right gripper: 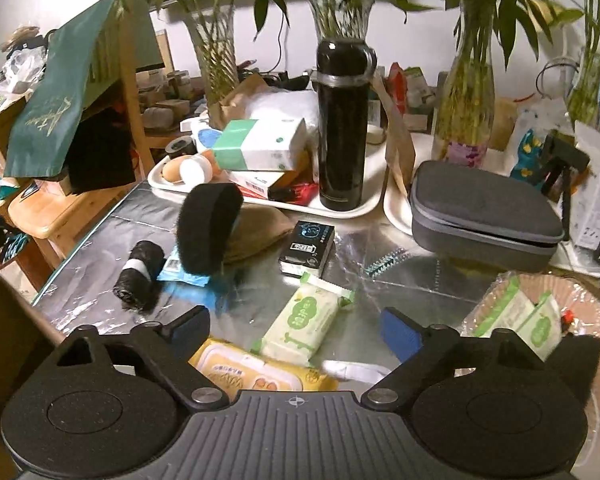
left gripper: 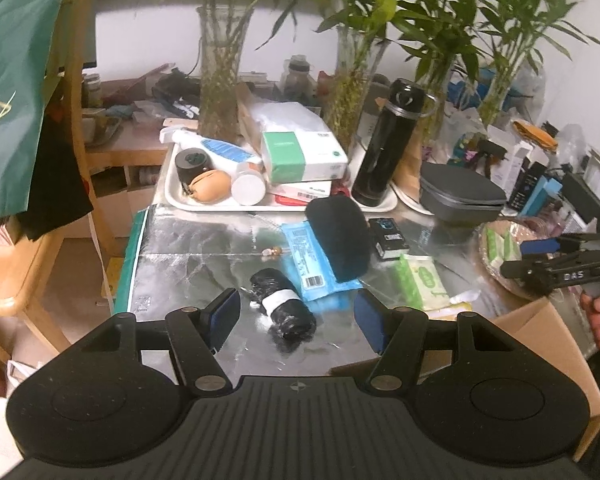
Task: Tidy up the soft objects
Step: 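Move the left gripper to the black rolled bag while the right gripper reaches the wet-wipes pack, then grasp the white-green wet-wipes pack with the right gripper while the left gripper lowers onto the black roll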
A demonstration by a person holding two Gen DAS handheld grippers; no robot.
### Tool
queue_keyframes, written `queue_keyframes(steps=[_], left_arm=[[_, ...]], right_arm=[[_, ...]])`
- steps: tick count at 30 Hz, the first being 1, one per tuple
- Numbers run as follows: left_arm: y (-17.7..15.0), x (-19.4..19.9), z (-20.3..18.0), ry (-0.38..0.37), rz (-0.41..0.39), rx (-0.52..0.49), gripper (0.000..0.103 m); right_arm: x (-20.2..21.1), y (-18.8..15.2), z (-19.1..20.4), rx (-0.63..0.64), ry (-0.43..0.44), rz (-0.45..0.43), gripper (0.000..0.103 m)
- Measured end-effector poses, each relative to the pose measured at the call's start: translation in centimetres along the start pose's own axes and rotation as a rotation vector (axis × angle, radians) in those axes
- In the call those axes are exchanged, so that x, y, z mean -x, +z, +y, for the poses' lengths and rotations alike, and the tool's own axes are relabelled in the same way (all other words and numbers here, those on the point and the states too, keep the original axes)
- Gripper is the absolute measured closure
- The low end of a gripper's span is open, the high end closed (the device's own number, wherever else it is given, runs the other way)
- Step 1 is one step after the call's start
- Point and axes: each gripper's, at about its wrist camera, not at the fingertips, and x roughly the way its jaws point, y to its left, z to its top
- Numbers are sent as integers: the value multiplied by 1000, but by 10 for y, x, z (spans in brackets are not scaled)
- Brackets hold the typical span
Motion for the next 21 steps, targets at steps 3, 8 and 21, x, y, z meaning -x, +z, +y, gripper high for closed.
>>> queue_keyframes(steps=[3,8,21], left_arm=[[-2,-4,7,4,-1,15,41],[-6,-15,19,14,15,44,41],[-14,-35,35,15,50,71,41]], right_arm=[[-19,0,-3,6,2,23,17],[-51,-1,-8,5,0,66,24],[-130,-4,-15,13,62,183,25]])
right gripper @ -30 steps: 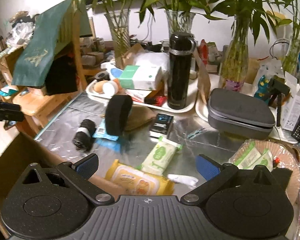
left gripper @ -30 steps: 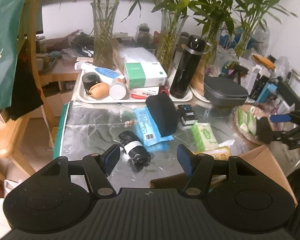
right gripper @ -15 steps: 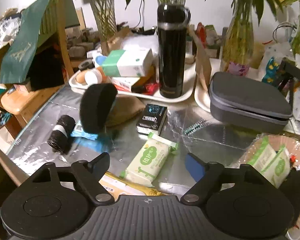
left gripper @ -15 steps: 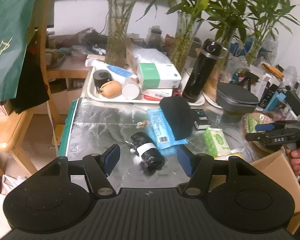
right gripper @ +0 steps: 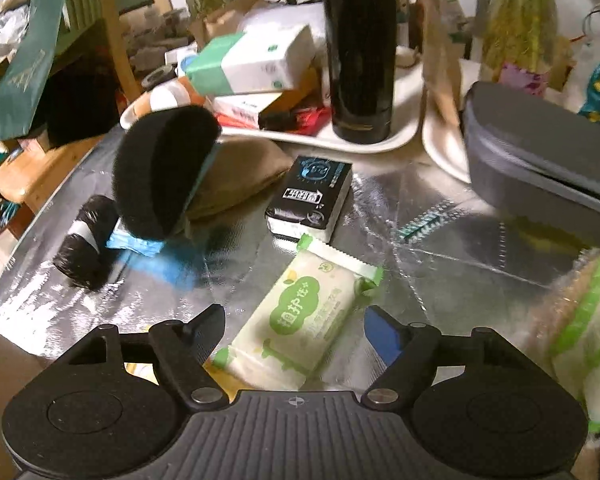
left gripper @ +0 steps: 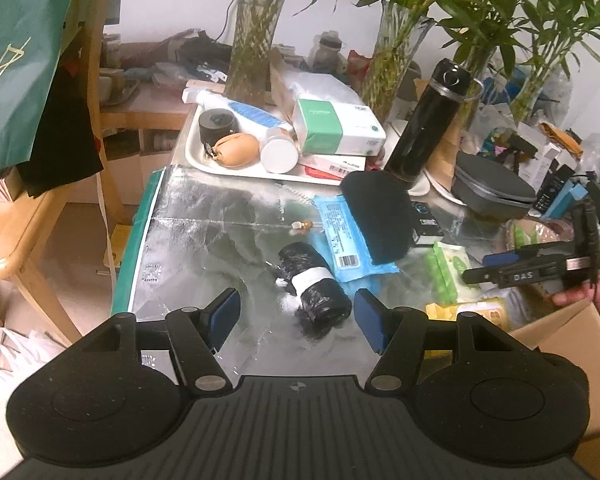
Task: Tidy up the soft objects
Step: 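Grasp the white-green wet-wipes pack with the right gripper while the left gripper lowers onto the black roll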
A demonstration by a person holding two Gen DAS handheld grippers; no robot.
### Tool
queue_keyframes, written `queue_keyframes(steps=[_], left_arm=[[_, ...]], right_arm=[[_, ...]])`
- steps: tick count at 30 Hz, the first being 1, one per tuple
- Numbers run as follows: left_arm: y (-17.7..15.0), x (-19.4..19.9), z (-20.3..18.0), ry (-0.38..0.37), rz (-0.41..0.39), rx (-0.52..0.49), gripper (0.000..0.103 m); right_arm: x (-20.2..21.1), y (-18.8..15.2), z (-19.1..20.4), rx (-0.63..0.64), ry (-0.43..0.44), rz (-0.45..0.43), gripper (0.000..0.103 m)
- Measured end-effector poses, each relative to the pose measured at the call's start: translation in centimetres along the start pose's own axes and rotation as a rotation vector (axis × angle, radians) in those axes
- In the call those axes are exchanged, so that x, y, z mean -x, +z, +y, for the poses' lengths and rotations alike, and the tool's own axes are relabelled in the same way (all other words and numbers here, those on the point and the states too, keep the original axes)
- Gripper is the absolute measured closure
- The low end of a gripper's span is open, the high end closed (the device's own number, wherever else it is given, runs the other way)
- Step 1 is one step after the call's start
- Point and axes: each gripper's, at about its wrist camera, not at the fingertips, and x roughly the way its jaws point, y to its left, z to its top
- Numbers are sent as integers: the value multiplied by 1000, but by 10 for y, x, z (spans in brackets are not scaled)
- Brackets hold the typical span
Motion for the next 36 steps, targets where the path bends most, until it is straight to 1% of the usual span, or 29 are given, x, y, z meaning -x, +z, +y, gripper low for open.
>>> queue_keyframes(steps=[2,5,7,8,14,16,18,21,22,24,25,27,29,32,36], left_arm=[[0,-1,2,3,0,3,41],[0,-4,3,13,1,0,41],[0,-6,3,20,4,-2,41],[1,-7,3,21,5,-5,41],[4,-11,2,26,2,-20,41],[5,-12,1,27,1,-21,41],[7,-13,0,29,0,-22,41],[9,-14,-1,33,1,-28,41],[10,-15,-2,36,2,-29,41],[12,-20,-4,42,8,-33,41],[13,-22,-5,44,11,-39,41],[14,-27,-7,56,15,-54,41],[16,-33,-8,63,23,-60,41],[18,-41,-6,51,39,-51,41],[21,-56,-4,33,78,-34,41]], right_arm=[[-10,2,2,12,-9,20,26],[-23,2,5,38,-29,40,30],[-28,2,8,63,-44,39,32],[-30,2,10,87,-56,34,35],[-27,0,20,227,-91,21,46],[-26,0,21,243,-115,22,47],[-27,1,17,214,-127,25,47],[-31,3,10,126,-132,40,46],[-34,2,8,105,-138,42,44],[-34,2,5,61,-143,37,44],[-34,2,4,50,-149,37,45],[-33,1,5,43,-181,38,51],[-31,0,4,40,-195,45,52],[-26,0,1,39,-217,40,52],[-6,5,-7,-13,-187,-10,52]])
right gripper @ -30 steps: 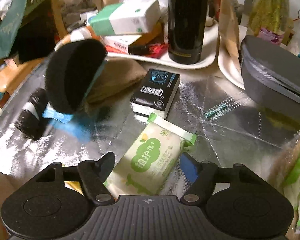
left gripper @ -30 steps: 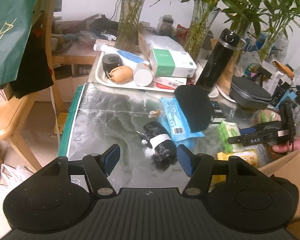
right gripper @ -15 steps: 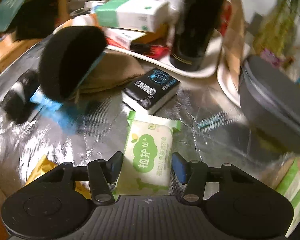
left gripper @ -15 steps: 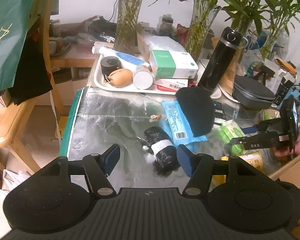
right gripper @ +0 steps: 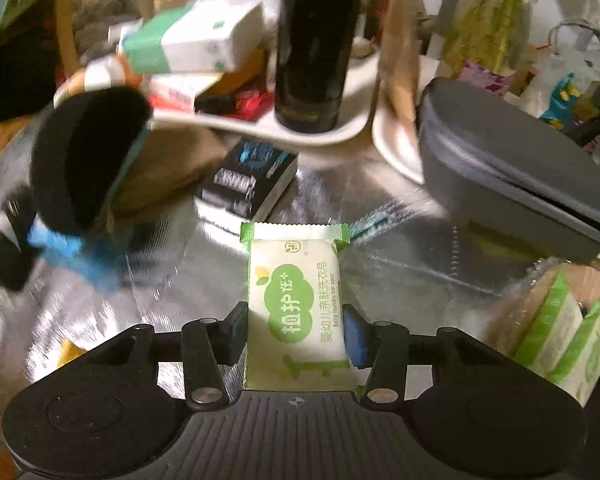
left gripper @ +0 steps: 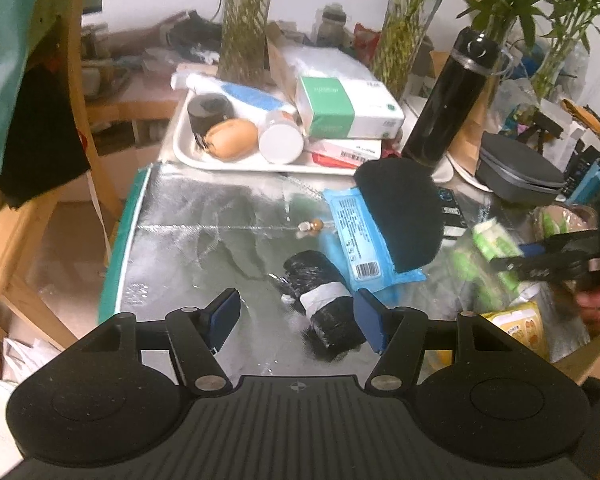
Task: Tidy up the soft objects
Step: 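Grasp the white-green wet-wipes pack with the right gripper while the left gripper lowers onto the black roll, then close the left gripper on the black rolled bag and lift it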
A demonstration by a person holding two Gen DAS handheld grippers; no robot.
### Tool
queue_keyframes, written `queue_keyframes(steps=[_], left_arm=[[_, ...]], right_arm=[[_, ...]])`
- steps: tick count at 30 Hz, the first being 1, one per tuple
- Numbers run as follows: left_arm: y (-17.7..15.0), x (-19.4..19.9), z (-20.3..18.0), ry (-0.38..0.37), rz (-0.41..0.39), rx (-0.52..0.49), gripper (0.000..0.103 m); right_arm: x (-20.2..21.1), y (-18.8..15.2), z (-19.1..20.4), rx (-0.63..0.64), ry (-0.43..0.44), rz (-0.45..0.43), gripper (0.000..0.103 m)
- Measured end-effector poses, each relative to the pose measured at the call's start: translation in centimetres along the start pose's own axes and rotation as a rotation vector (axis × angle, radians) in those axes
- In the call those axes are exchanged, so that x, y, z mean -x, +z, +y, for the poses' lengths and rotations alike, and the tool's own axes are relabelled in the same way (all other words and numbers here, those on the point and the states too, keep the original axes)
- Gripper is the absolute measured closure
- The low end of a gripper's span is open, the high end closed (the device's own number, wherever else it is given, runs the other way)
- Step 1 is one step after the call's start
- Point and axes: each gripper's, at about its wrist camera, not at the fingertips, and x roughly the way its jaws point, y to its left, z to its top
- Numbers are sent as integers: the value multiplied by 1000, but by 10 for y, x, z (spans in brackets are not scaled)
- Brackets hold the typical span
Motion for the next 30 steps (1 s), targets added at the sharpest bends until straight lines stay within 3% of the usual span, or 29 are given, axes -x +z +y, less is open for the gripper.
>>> queue_keyframes(steps=[10,21,30], left_arm=[[7,-40,6,-84,77,32,41],[10,-92,-1,-116,157,-12,42],[11,-107,-15,-99,160,-74,60]], right_arm=[[53,-2,-3,-19,35,-112,52],[72,-8,-7,-48,66,-148,52],[70,-9,-7,-41,54,-143,52]])
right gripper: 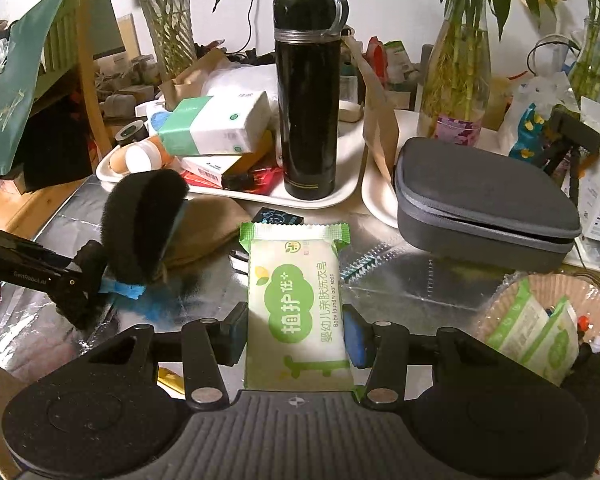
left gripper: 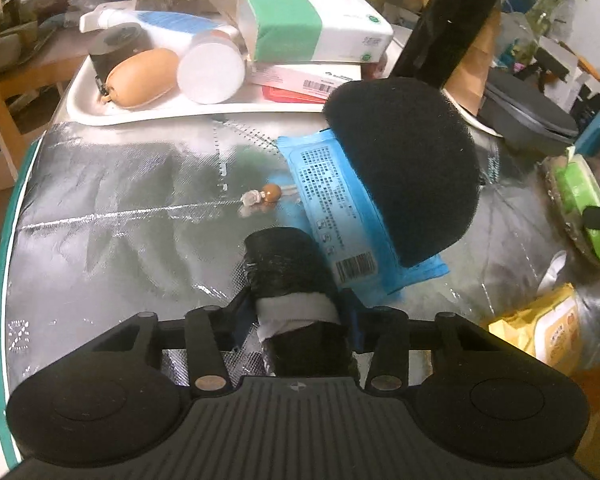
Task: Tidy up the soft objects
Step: 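Close the left gripper on the black rolled bag and lift it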
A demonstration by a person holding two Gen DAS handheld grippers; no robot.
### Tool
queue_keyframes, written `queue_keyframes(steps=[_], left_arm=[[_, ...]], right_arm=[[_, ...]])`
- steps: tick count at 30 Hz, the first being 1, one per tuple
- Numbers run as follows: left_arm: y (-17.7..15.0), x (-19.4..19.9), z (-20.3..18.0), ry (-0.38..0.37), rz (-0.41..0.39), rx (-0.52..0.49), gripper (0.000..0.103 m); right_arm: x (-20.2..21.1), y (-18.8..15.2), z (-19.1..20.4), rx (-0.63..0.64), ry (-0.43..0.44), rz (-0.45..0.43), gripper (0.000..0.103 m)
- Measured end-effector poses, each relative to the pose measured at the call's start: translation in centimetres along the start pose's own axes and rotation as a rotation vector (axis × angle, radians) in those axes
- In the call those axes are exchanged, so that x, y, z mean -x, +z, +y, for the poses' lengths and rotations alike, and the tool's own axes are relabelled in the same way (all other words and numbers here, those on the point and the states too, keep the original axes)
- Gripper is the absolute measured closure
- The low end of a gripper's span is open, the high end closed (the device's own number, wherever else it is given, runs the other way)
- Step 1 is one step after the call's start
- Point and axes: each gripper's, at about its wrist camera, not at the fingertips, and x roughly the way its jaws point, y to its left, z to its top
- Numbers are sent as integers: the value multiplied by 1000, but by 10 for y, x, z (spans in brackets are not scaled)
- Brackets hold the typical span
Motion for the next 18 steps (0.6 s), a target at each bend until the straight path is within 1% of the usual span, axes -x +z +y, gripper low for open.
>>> queue_keyframes(steps=[4,7,18], left_arm=[[-1,2,0,11,2,8,62],[1,2,2,42,-1,22,63],[-1,31,8,78,-57,55,63]], right_arm=[[1,1,-1,-1,3,-1,52],[1,0,2,8,16,2,52],[14,-5,4,-29,24,-9,52]])
